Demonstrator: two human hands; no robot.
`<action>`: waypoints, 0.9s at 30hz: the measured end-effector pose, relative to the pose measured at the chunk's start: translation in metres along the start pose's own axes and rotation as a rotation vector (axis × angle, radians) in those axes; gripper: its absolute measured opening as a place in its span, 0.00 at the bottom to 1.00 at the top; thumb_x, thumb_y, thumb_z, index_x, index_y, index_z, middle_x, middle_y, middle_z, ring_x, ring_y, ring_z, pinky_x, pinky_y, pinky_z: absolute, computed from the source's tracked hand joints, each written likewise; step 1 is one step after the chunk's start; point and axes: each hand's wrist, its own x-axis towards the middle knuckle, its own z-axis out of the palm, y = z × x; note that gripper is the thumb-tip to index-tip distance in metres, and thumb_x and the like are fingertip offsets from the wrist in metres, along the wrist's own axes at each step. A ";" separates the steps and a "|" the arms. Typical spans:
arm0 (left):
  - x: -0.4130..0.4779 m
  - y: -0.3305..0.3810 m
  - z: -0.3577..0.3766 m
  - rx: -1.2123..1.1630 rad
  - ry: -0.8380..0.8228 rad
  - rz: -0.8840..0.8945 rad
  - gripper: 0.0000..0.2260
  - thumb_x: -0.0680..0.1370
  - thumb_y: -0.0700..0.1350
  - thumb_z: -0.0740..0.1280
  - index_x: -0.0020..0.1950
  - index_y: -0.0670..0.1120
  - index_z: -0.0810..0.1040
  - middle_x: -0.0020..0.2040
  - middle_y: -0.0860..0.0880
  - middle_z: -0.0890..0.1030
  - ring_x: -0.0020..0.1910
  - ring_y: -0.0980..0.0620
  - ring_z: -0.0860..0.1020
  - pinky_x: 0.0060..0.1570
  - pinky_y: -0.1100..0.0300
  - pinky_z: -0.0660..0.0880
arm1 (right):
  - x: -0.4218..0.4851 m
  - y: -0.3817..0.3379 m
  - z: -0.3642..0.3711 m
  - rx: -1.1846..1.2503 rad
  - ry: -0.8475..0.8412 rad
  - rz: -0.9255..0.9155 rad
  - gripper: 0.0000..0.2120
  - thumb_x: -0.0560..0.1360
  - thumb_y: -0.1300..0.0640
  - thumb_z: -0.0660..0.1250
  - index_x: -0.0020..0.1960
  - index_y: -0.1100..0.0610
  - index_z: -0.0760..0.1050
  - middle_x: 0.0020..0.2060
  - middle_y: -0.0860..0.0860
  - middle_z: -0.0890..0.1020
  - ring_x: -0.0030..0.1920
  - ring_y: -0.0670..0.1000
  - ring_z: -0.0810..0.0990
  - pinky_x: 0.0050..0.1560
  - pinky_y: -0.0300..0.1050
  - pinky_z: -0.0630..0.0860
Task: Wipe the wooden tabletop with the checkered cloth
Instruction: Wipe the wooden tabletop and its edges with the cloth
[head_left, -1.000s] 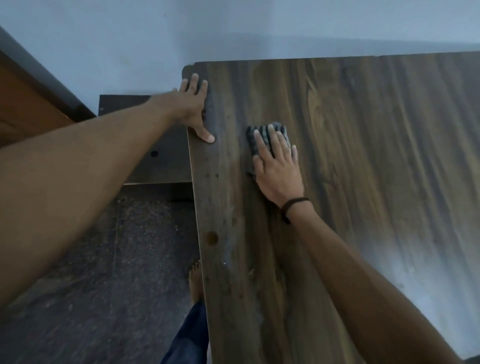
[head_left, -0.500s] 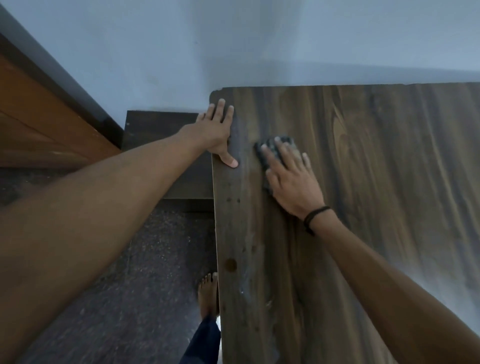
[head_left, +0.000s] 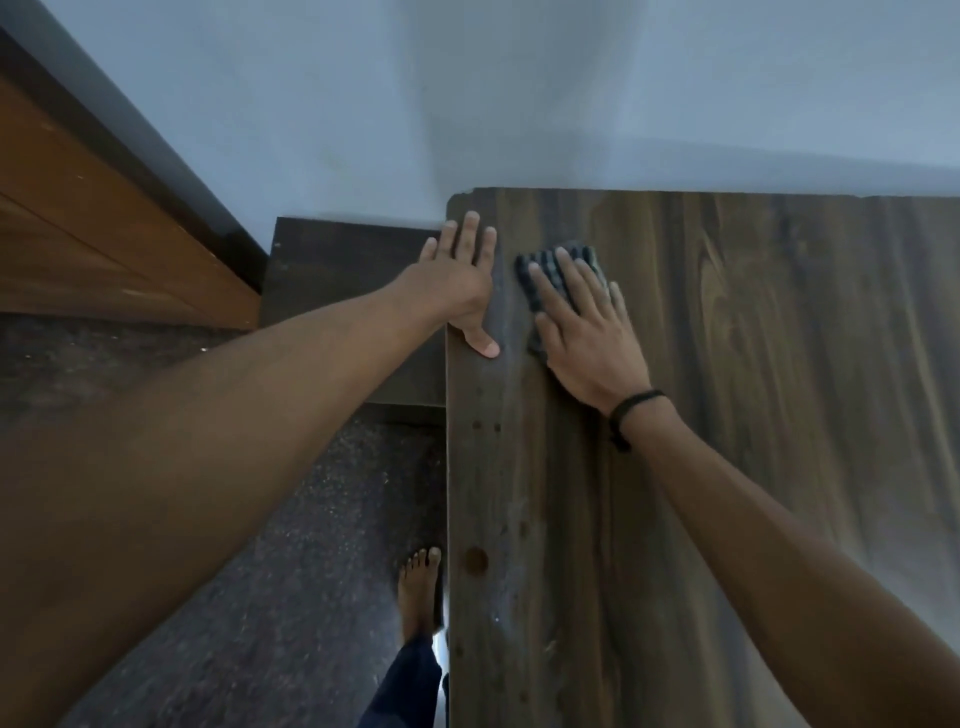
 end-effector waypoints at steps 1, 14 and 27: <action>-0.001 0.001 0.000 -0.002 -0.005 -0.001 0.67 0.64 0.65 0.76 0.74 0.44 0.24 0.73 0.42 0.23 0.75 0.41 0.29 0.74 0.46 0.36 | 0.001 0.009 -0.004 -0.013 -0.002 -0.014 0.26 0.85 0.45 0.46 0.82 0.41 0.47 0.82 0.48 0.47 0.82 0.51 0.45 0.79 0.57 0.40; -0.002 0.001 -0.002 -0.040 0.010 0.008 0.66 0.65 0.64 0.76 0.75 0.44 0.25 0.73 0.42 0.22 0.75 0.41 0.29 0.74 0.47 0.36 | 0.090 0.017 -0.032 0.076 0.034 0.241 0.27 0.85 0.48 0.48 0.83 0.46 0.49 0.83 0.51 0.47 0.82 0.55 0.45 0.79 0.61 0.42; -0.003 -0.004 0.004 -0.041 0.065 0.045 0.66 0.64 0.65 0.76 0.76 0.43 0.27 0.74 0.42 0.24 0.76 0.41 0.30 0.74 0.46 0.36 | 0.079 -0.001 -0.018 -0.025 0.006 -0.012 0.26 0.85 0.48 0.49 0.82 0.43 0.47 0.83 0.48 0.47 0.82 0.52 0.45 0.79 0.61 0.42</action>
